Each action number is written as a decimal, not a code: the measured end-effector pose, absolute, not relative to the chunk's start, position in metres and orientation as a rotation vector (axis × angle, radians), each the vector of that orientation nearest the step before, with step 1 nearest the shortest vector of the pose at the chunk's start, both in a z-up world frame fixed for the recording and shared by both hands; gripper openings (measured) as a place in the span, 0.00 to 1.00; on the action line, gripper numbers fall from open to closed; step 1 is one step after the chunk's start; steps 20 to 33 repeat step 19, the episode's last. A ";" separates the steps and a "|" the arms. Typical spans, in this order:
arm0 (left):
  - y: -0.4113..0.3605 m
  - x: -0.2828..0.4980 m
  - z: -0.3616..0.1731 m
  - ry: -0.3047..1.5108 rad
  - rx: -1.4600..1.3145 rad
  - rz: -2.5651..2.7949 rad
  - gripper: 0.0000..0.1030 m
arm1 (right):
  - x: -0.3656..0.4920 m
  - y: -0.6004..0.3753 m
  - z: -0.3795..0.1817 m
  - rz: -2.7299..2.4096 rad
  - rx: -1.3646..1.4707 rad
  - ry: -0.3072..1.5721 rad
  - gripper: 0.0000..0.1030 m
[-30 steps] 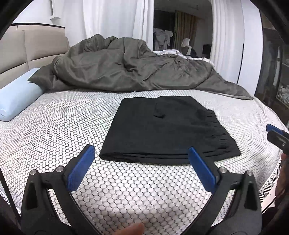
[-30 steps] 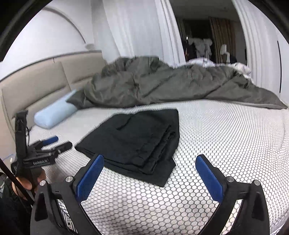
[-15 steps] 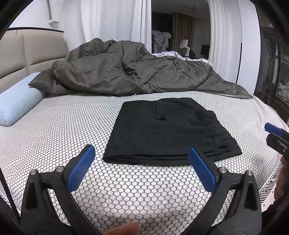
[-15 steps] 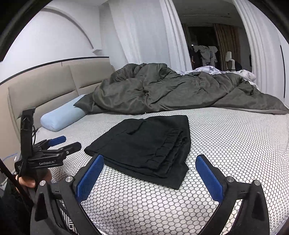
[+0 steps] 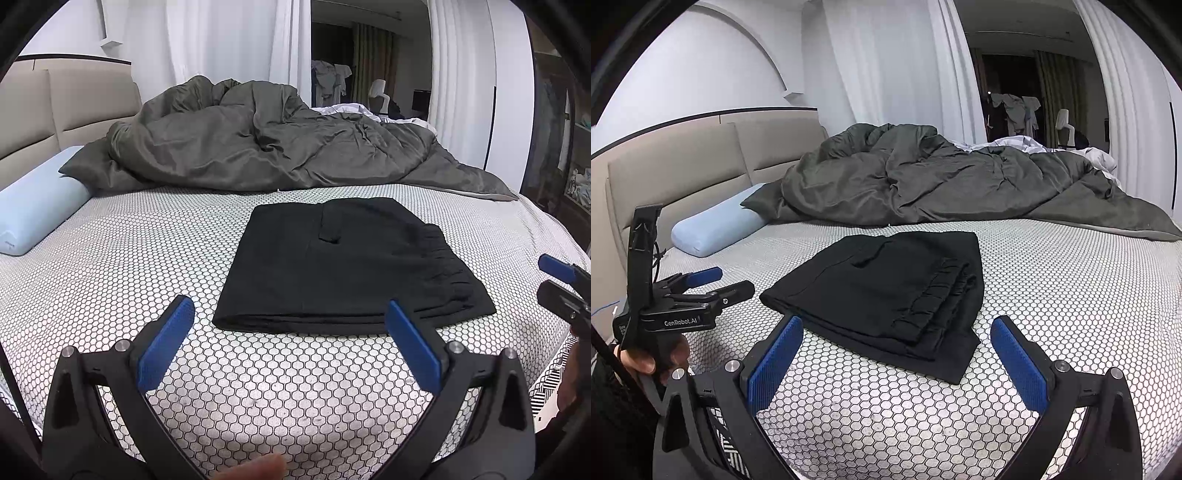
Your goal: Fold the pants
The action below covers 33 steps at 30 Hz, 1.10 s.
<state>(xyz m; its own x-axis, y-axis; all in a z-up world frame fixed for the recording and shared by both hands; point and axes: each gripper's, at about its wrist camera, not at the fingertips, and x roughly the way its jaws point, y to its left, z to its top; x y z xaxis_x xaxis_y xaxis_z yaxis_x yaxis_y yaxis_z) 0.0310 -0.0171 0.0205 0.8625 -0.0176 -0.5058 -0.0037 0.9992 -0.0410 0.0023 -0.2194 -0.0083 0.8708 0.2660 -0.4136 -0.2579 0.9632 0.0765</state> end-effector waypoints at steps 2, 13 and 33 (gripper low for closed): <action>-0.017 0.030 0.020 0.529 -0.039 -0.006 1.00 | 0.002 -0.219 -0.008 0.272 0.016 0.432 1.00; -0.014 0.029 0.018 0.528 -0.039 -0.002 1.00 | 0.004 -0.218 -0.010 0.269 0.006 0.435 1.00; -0.015 0.027 0.018 0.523 -0.040 0.001 1.00 | 0.004 -0.218 -0.011 0.270 0.001 0.436 1.00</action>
